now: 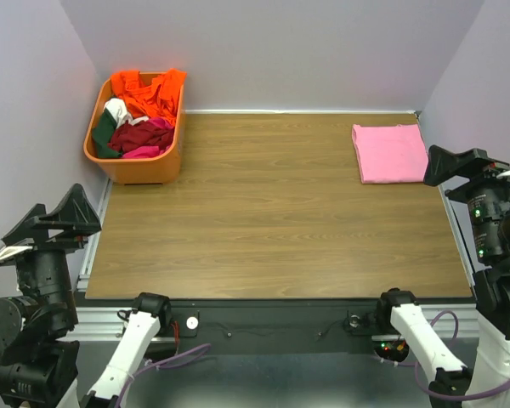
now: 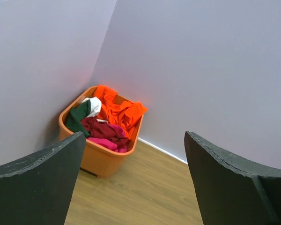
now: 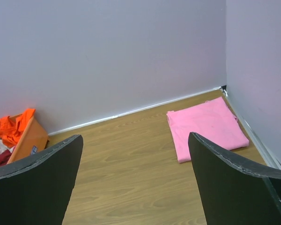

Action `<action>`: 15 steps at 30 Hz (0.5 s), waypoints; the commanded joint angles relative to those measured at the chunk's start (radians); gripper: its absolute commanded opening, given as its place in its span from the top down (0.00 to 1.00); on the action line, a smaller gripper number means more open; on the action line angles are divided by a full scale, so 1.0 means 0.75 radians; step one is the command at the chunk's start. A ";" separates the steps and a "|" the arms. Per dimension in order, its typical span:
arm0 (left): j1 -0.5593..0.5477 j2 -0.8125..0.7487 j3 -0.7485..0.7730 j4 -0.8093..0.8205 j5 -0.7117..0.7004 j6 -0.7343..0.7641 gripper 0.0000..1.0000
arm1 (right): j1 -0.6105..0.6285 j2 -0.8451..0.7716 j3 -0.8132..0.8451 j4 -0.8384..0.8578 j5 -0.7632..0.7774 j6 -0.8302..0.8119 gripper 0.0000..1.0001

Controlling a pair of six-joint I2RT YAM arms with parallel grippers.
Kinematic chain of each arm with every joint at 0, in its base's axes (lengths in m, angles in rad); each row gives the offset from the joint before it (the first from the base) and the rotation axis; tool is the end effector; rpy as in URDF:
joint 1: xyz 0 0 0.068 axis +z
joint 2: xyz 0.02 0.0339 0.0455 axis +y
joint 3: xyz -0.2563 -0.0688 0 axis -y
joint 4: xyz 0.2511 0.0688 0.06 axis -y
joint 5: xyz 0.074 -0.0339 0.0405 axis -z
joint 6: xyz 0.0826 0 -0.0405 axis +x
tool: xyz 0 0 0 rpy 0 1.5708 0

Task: Fold and stack the t-shirts
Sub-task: Grab the tshirt from the pile

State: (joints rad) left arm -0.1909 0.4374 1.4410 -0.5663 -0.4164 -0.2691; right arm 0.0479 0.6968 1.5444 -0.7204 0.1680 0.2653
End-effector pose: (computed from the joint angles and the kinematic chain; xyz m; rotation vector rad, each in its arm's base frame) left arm 0.0138 0.0314 0.5294 -0.4134 1.0996 -0.1701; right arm 0.0994 -0.0091 0.5257 0.2932 1.4168 0.1354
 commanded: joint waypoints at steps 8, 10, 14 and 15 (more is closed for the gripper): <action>-0.007 0.098 -0.215 0.131 0.029 -0.056 0.01 | 0.012 -0.021 -0.236 0.118 -0.140 0.053 0.00; -0.009 0.137 -0.244 0.143 0.028 -0.058 0.01 | 0.016 -0.037 -0.273 0.124 -0.156 0.068 0.00; -0.009 0.407 -0.236 0.184 0.028 -0.030 0.01 | 0.038 -0.066 -0.400 0.161 -0.267 0.106 0.00; -0.009 0.409 -0.224 0.184 0.027 -0.030 0.01 | 0.045 -0.066 -0.419 0.161 -0.267 0.106 0.00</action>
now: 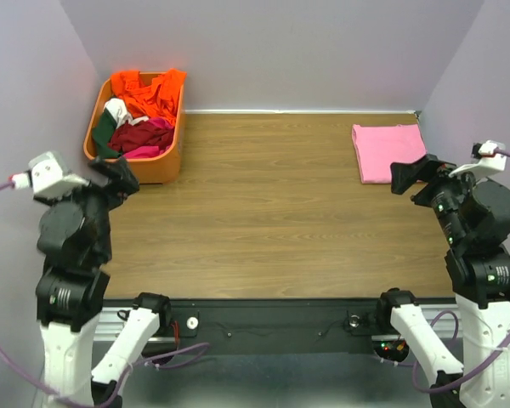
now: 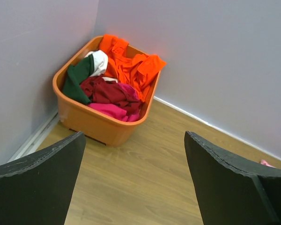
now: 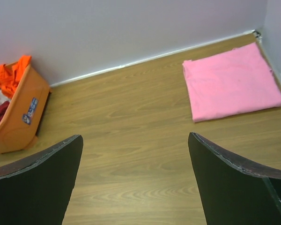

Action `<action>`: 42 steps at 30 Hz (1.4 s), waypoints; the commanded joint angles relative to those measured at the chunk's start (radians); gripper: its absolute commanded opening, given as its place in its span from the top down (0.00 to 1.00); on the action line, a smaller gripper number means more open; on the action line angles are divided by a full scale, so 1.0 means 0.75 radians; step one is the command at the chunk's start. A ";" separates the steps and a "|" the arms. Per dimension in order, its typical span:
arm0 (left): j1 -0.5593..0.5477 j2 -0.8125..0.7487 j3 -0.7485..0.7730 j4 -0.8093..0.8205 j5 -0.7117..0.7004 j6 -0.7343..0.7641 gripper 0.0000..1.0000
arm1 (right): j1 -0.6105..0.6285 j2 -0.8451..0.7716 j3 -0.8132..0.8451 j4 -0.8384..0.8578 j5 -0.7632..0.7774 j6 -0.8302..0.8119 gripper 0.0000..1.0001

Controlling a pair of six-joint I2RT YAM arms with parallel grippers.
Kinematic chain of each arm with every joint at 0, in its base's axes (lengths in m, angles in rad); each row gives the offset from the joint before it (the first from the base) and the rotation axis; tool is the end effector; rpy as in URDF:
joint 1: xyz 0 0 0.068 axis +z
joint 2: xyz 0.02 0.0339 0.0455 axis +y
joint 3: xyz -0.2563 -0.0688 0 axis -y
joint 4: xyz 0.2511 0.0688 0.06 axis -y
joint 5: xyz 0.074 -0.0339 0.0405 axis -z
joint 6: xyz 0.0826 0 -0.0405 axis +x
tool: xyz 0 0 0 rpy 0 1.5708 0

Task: Fold and stack the t-shirts
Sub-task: Grab the tshirt from the pile

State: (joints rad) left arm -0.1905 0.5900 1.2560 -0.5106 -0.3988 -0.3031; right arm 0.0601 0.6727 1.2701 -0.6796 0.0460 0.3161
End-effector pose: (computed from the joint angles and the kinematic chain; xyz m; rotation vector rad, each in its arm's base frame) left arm 0.1197 0.0096 0.4816 -0.4062 1.3699 -0.1246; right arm 0.1493 0.0052 0.4512 0.2465 1.6404 0.2481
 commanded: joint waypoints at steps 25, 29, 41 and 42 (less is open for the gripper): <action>0.244 1.909 1.029 -0.029 -0.082 0.134 0.14 | 0.104 -0.069 -0.378 0.172 -0.270 0.088 0.00; 0.244 1.962 1.021 -0.082 -0.068 0.114 0.26 | 0.106 -0.062 -0.372 0.174 -0.266 0.080 0.00; 0.244 1.828 1.007 0.002 -0.108 0.159 1.00 | 0.106 -0.067 -0.358 0.172 -0.280 0.074 0.00; 0.244 1.773 1.029 0.022 -0.110 0.167 1.00 | 0.110 -0.067 -0.356 0.172 -0.282 0.072 0.00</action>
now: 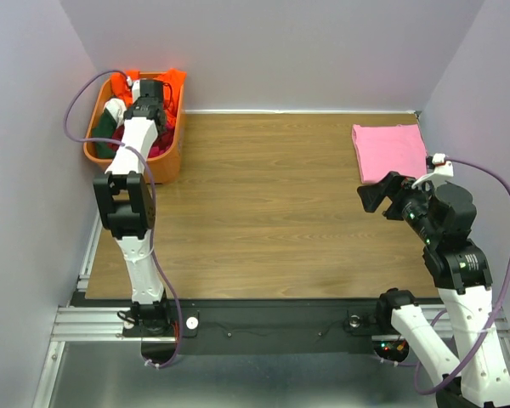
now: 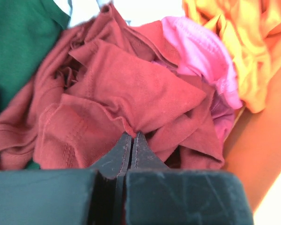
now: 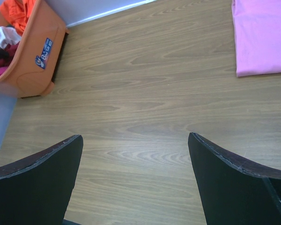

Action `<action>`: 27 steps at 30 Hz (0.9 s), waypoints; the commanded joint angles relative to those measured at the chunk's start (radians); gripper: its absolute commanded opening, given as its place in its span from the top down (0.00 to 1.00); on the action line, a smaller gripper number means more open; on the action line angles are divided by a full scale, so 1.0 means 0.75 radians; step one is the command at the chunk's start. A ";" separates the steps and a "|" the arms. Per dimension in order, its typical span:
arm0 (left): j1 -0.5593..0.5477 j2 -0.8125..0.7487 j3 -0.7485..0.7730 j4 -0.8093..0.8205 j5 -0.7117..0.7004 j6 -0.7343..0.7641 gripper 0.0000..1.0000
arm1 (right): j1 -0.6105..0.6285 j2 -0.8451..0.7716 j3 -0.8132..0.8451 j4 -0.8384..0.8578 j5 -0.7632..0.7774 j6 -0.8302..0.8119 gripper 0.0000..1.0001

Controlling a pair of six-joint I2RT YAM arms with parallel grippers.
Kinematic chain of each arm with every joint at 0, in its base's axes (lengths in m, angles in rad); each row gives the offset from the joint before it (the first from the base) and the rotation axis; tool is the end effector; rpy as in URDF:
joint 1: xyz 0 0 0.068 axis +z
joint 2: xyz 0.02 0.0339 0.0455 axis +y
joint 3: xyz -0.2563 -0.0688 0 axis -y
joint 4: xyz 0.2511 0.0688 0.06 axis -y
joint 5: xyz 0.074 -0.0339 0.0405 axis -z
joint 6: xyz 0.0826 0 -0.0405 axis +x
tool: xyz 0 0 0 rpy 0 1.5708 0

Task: Fold and stack the t-shirts
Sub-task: Grab the tshirt from the pile, then move the tshirt to the center of the board

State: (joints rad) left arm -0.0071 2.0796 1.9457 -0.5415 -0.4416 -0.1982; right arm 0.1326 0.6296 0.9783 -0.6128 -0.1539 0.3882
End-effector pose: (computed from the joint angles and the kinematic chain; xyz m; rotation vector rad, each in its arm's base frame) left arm 0.5180 0.0316 0.2703 -0.4427 2.1518 0.3802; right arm 0.1753 0.0362 0.3660 0.1281 1.8572 0.5047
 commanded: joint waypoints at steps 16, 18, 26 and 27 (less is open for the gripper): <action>-0.172 -0.815 0.297 0.605 0.126 0.039 1.00 | 0.011 -0.019 0.046 0.083 -0.050 -0.010 0.00; -0.250 -0.828 0.334 0.642 0.198 0.078 1.00 | 0.011 -0.019 0.046 0.083 -0.052 -0.008 0.00; -0.663 -0.793 0.518 0.683 0.531 0.113 1.00 | 0.011 -0.025 0.064 0.083 -0.057 -0.027 0.00; -0.706 -0.785 0.553 0.683 0.548 0.109 1.00 | 0.011 -0.025 0.068 0.083 -0.057 -0.029 0.00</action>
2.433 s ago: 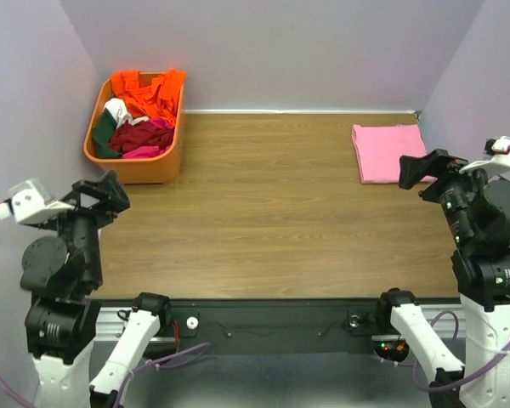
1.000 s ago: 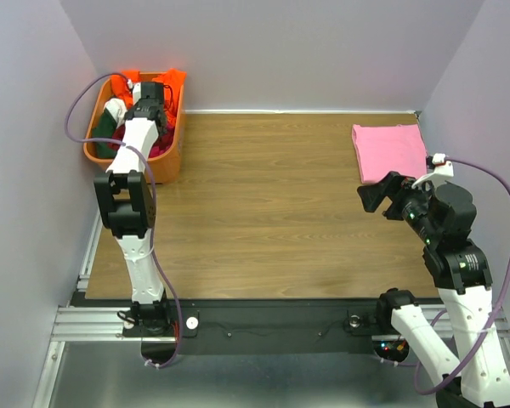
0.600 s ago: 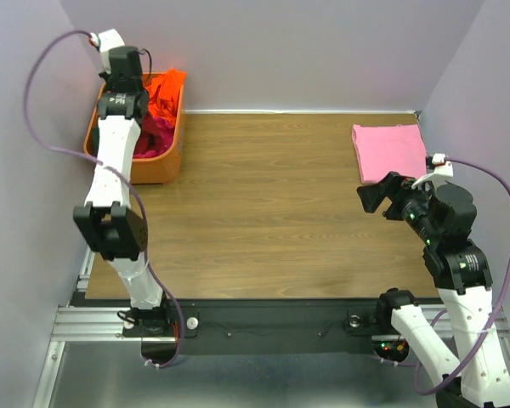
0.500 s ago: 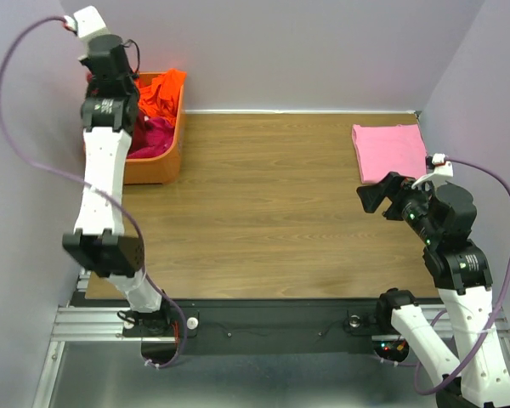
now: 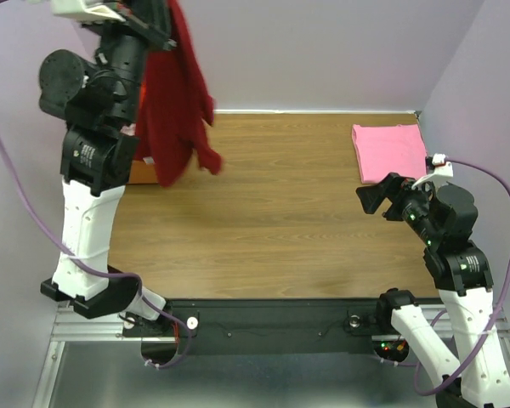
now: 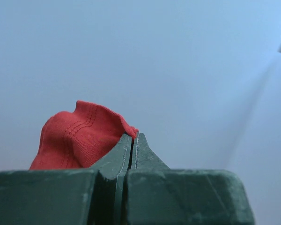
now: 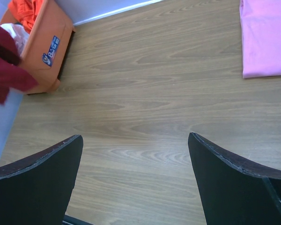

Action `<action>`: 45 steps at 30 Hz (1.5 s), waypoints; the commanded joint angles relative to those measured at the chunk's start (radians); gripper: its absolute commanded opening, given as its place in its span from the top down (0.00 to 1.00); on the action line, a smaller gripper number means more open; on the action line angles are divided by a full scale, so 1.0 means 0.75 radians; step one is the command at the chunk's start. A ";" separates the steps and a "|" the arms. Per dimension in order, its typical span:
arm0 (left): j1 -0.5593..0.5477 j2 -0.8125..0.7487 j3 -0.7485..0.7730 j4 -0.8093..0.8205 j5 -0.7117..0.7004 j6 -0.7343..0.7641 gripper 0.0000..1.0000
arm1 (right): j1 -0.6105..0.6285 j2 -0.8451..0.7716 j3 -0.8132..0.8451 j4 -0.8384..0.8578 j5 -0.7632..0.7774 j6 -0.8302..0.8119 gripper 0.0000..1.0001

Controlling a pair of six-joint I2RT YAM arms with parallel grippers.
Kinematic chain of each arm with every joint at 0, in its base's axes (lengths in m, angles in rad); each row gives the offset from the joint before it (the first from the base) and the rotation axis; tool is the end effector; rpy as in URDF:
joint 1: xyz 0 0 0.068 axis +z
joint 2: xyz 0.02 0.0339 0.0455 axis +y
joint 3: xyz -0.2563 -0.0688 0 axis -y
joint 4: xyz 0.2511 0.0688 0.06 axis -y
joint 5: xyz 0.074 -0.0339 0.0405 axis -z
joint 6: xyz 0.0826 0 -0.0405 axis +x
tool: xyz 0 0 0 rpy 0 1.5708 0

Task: Fold and stack the t-shirts
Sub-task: Move the tshirt to the center of the board

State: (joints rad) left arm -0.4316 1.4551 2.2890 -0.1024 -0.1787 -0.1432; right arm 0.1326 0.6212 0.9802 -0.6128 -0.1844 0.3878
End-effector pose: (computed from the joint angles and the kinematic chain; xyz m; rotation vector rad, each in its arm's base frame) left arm 0.2153 -0.0830 0.6981 -0.0465 0.8606 -0.4643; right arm 0.1723 0.0383 0.3681 0.1041 1.8503 0.5331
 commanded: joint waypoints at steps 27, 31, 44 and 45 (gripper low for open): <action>-0.065 -0.236 -1.595 -0.031 -0.250 -0.384 0.62 | 0.011 0.065 -0.027 0.048 -0.003 -0.141 0.00; -0.059 -0.306 -1.629 -0.015 -0.269 -0.335 0.22 | 0.011 0.204 -0.041 -0.011 -0.071 -0.137 0.00; -0.239 -0.584 -1.896 -0.252 -0.277 -0.615 0.08 | 0.261 0.709 -0.088 0.085 -0.321 -0.143 0.27; -0.182 -0.600 -1.923 -0.248 -0.237 -0.617 0.07 | 0.358 0.777 -0.080 0.109 -0.304 -0.110 0.27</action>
State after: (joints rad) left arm -0.6338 1.0554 0.9390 -0.2409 -0.3401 -0.5266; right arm 0.2558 1.1458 0.8967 -0.6235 -0.3790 0.2779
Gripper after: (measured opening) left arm 0.915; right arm 0.740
